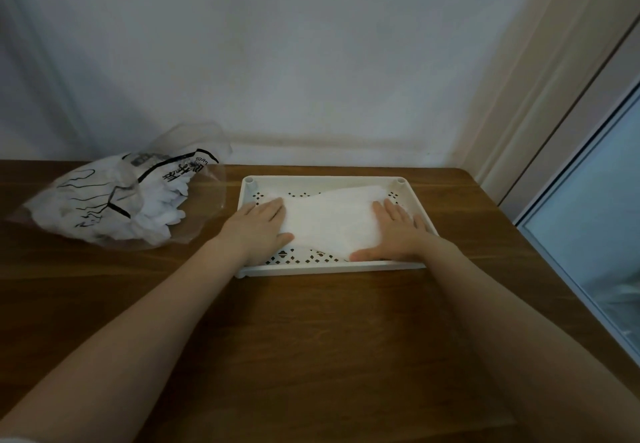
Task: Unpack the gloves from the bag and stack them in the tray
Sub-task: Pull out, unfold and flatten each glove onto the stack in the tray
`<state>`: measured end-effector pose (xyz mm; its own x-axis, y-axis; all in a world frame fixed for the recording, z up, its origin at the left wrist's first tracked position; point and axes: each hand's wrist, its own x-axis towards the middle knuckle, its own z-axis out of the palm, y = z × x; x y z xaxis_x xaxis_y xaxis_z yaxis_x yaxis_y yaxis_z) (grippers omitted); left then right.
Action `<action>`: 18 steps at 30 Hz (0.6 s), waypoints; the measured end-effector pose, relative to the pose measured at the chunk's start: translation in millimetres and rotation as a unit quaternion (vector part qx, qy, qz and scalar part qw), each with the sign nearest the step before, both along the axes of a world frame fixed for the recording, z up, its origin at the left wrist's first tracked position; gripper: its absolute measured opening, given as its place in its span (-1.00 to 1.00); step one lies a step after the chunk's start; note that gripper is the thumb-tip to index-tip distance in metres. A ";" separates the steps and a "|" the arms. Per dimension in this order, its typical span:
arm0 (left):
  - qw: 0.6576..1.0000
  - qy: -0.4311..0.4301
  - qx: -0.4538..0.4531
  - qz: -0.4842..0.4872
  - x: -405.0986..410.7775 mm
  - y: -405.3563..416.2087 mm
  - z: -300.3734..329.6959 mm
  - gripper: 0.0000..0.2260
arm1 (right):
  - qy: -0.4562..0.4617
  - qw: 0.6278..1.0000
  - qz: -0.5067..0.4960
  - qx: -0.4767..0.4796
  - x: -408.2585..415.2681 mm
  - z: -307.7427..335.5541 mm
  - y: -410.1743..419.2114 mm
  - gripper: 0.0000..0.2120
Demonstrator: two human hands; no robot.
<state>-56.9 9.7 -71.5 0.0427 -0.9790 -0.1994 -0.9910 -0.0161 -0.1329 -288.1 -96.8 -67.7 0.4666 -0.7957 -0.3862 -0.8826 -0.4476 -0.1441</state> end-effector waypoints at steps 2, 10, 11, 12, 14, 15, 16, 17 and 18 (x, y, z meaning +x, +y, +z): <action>1.000 0.015 0.005 0.006 0.8 4.2 -0.1 -0.44 | 0.030 0.999 0.014 -0.033 4.0 7.2 3.2 0.14; 0.894 0.262 -0.362 -0.023 -5.6 38.5 39.6 -0.69 | -0.125 0.953 0.088 -0.262 66.8 65.7 59.3 -0.56; 0.878 0.258 -0.399 -0.046 -4.1 44.0 46.4 -0.71 | -0.178 0.948 0.116 -0.235 78.6 65.9 67.5 -0.66; 0.864 0.248 -0.432 -0.072 1.9 50.9 52.2 -0.72 | -0.214 0.945 0.147 -0.201 93.6 63.7 75.6 -0.72; 0.829 0.226 -0.496 -0.126 15.2 63.4 60.9 -0.77 | -0.256 0.936 0.201 -0.136 121.2 55.4 87.2 -0.70; 0.809 0.210 -0.530 -0.141 21.6 68.3 61.5 -0.79 | -0.269 0.930 0.223 -0.116 133.8 50.5 91.1 -0.68; 0.793 0.185 -0.565 -0.136 33.8 76.2 61.2 -0.79 | -0.280 0.923 0.241 -0.106 152.0 44.6 95.4 -0.66; 0.784 0.157 -0.590 -0.115 40.7 79.5 59.7 -0.77 | -0.287 0.919 0.250 -0.102 163.4 40.2 96.8 -0.64; 0.785 0.137 -0.601 -0.066 50.4 84.6 57.0 -0.71 | -0.292 0.917 0.253 -0.096 178.3 36.4 99.4 -0.60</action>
